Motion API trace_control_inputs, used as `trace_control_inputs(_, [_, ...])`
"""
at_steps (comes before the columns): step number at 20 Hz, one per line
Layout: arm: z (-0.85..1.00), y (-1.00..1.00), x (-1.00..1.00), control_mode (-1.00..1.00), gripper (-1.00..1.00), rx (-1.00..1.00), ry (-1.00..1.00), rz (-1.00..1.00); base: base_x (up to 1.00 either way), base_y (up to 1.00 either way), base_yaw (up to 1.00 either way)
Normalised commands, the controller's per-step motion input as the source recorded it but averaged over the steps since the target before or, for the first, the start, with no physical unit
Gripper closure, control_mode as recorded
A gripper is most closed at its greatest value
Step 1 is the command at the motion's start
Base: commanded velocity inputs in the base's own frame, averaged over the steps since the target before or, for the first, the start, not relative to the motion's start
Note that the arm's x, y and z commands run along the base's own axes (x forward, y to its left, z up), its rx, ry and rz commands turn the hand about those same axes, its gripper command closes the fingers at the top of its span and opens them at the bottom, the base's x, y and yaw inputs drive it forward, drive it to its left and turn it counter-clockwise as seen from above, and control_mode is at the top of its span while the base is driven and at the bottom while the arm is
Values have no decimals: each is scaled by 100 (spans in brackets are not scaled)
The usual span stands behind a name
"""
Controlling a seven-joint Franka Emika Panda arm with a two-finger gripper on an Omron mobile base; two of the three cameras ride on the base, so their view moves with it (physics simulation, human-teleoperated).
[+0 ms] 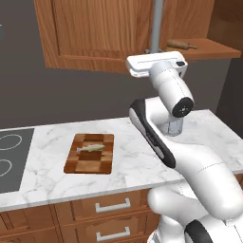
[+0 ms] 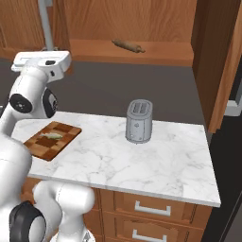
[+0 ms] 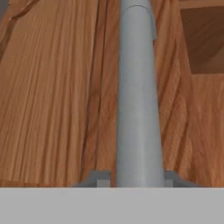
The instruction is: Open the cabinet, retrieve the rolling pin, and place it next to the meat on the cutting board to prepare for tenderizing.
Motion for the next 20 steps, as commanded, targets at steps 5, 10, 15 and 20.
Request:
trace_control_inputs(5, [-4, 68, -100, -100, 100, -1, 0, 10, 0, 0, 0])
trace_control_inputs(10, [-13, 36, -87, -100, 100, 0, 0, 12, 0, 0, 0])
trace_control_inputs(15, [-8, 10, -12, -100, -100, 8, -3, 9, 0, 0, 0])
trace_control_inputs(20, [-5, -47, -1, -100, -100, 22, -15, 16, 0, 0, 0])
